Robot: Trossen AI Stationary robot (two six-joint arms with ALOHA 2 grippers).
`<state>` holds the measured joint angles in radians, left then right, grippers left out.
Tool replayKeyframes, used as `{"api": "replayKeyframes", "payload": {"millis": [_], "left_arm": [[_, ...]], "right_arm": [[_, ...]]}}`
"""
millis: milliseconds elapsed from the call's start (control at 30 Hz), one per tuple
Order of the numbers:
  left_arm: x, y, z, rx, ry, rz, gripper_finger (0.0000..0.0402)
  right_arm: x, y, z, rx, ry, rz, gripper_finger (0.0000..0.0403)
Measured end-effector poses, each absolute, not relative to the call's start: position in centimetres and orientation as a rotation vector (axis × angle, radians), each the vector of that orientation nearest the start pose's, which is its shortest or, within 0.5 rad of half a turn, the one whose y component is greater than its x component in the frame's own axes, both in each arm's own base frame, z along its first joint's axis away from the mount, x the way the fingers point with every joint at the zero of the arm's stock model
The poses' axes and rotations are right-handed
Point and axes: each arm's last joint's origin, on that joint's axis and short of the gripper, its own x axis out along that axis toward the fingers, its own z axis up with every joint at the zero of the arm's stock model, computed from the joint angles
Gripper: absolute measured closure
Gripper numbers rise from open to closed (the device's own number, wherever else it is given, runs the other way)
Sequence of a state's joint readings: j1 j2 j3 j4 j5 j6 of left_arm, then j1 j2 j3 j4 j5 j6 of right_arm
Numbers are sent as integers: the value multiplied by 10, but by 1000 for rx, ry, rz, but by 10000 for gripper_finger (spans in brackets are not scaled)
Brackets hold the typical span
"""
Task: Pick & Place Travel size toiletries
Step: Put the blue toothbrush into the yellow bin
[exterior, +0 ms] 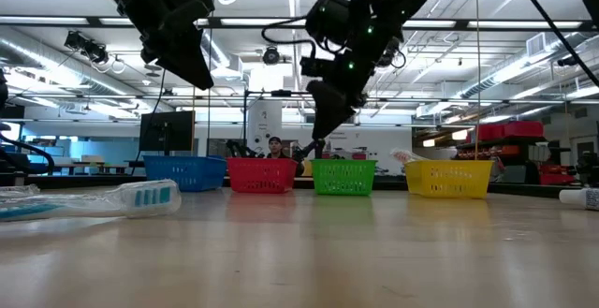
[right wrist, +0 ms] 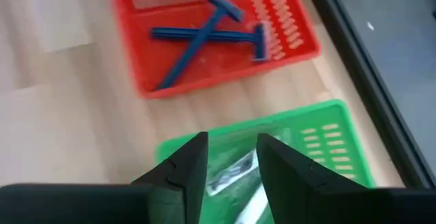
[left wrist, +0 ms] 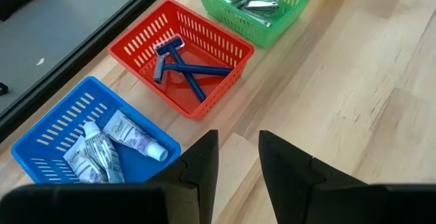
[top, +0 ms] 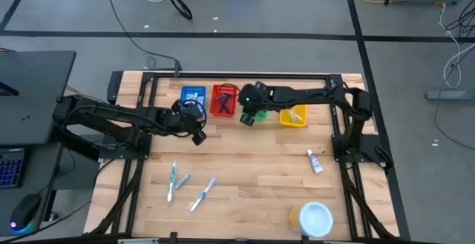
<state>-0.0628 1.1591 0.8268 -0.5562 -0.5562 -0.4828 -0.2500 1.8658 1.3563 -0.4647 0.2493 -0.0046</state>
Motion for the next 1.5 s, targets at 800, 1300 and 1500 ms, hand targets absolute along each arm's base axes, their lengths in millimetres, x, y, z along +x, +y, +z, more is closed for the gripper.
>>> {"api": "replayKeyframes", "payload": {"millis": [800,1300,1500], "left_arm": [[208,-53,232,-645,1028,426,287],[204,-82,179,-849,1345,869,287],[209,-86,160,-942,1392,1030,287]], "right_arm": [[396,3,214,-16,926,-13,266],[398,3,216,-22,904,-10,266],[399,3,216,-22,890,-10,266]]}}
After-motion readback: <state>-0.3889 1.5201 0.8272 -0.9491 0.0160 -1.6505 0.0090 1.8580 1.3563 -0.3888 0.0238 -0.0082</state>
